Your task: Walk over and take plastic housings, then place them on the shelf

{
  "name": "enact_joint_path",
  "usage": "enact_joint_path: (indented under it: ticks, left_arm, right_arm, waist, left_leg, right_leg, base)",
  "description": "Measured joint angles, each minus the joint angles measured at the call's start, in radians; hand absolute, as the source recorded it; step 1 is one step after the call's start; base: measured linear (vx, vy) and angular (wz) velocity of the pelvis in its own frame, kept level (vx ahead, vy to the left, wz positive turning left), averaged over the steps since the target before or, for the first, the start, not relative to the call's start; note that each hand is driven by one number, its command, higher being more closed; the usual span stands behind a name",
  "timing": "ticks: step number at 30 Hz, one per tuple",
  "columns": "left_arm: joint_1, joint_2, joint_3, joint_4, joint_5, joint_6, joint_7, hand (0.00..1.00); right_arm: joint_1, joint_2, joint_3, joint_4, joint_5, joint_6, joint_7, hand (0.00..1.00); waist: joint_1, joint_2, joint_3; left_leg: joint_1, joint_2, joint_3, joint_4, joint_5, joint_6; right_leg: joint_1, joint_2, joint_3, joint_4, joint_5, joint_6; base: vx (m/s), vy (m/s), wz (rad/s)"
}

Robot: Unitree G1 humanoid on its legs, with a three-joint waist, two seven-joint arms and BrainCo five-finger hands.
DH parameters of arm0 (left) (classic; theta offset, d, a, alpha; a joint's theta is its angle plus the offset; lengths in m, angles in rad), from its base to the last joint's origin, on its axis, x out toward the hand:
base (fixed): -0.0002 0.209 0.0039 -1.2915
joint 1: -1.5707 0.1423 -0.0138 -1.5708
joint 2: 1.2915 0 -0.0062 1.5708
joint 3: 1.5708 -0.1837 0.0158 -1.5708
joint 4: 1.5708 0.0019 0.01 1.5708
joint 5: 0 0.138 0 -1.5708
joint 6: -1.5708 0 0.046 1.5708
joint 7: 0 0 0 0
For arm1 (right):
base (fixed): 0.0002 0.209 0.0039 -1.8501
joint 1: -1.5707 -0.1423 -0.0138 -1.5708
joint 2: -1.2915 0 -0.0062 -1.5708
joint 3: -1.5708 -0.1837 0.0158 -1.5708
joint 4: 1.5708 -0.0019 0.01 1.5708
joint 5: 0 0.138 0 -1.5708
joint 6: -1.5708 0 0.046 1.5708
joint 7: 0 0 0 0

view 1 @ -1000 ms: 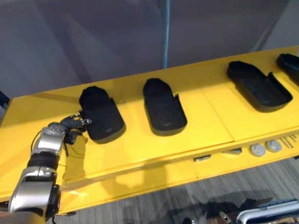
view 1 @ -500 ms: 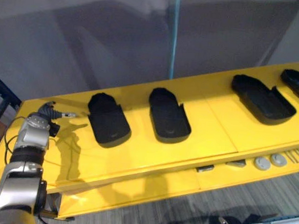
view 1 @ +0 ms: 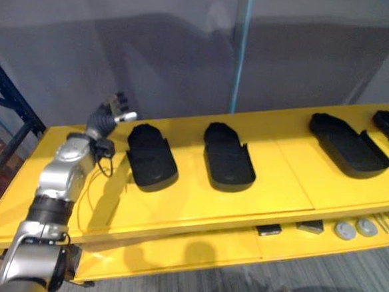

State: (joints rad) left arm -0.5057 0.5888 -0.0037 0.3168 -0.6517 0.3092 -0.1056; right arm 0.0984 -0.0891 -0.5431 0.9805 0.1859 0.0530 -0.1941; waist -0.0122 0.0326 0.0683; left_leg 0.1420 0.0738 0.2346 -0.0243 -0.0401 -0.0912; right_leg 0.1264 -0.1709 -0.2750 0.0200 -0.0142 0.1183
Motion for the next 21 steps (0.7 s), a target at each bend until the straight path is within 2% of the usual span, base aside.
enact_joint_path:
  ticks: [5,11,13,15,16,17,20,21]
  left_arm:
    - [0.026,-0.014,0.021,0.11,-0.02,0.048,-0.011,0.0]
    - [0.047,-0.018,0.042,0.163,-0.038,0.057,-0.044,0.0]
    - [0.047,-0.018,0.043,0.165,-0.039,0.017,-0.041,0.0]
    - [0.048,-0.018,0.061,0.156,-0.038,-0.051,-0.015,0.0]
    - [0.051,-0.018,0.09,0.119,-0.034,-0.098,0.02,0.0]
    - [0.057,-0.018,0.11,0.086,-0.032,-0.12,0.039,0.0]
    - [0.136,-0.038,0.216,-0.176,0.013,-0.257,0.137,0.0]
    - [0.156,-0.053,0.239,-0.223,0.032,-0.279,0.157,0.0]
  right_arm:
    - [-0.001,0.009,-0.026,0.01,0.015,0.0,-0.003,0.0]
    - [0.003,0.01,-0.041,0.011,0.016,-0.002,-0.002,0.0]
    - [0.002,0.011,-0.042,0.011,0.016,-0.014,-0.003,0.0]
    - [0.004,0.011,-0.041,0.011,0.023,-0.036,-0.011,0.0]
    - [0.005,0.011,-0.041,0.01,0.036,-0.048,-0.024,0.0]
    - [0.005,0.011,-0.041,0.01,0.036,-0.051,-0.029,0.0]
    - [0.015,0.011,-0.042,0.01,0.037,-0.057,-0.051,0.0]
    - [0.017,0.012,-0.042,0.01,0.037,-0.057,-0.052,0.0]
  waist:
    - [0.0,-0.016,-0.008]
    - [0.002,-0.019,-0.007]
    - [0.002,-0.019,-0.007]
    - [0.003,-0.019,-0.007]
    - [0.003,-0.02,-0.007]
    - [0.003,-0.021,-0.007]
    - [0.01,-0.022,-0.007]
    - [0.013,-0.021,-0.007]
  left_leg:
    - [0.015,-0.007,0.008,-0.018,0.003,0.001]
    - [0.034,-0.012,0.015,-0.029,0.002,0.001]
    - [0.034,-0.013,0.015,-0.033,0.002,0.002]
    - [0.035,-0.014,0.016,-0.034,0.002,0.002]
    - [0.031,-0.014,0.016,-0.034,0.002,0.002]
    - [0.031,-0.013,0.016,-0.034,0.002,0.002]
    - [0.031,-0.013,0.015,-0.034,-0.001,0.005]
    - [0.031,-0.013,0.014,-0.034,-0.001,0.006]
  right_leg:
    - [0.018,0.0,0.001,-0.035,0.014,0.001]
    - [0.038,-0.002,-0.001,-0.05,0.015,0.003]
    - [0.036,-0.002,-0.001,-0.05,0.015,0.003]
    - [0.036,-0.004,0.0,-0.05,0.015,0.003]
    - [0.033,-0.004,0.002,-0.05,0.016,0.004]
    - [0.033,-0.004,0.002,-0.05,0.016,0.004]
    - [0.033,-0.005,0.002,-0.048,0.016,0.005]
    - [0.033,-0.005,0.002,-0.048,0.015,0.005]
  base:
    - [0.02,0.007,-0.03]
    - [0.02,0.005,-0.01]
    - [0.0,0.0,0.0]
    - [0.0,0.0,0.0]
    - [0.0,0.0,0.0]
    - [0.0,0.0,0.0]
    - [0.0,0.0,0.0]
    - [0.0,0.0,0.0]
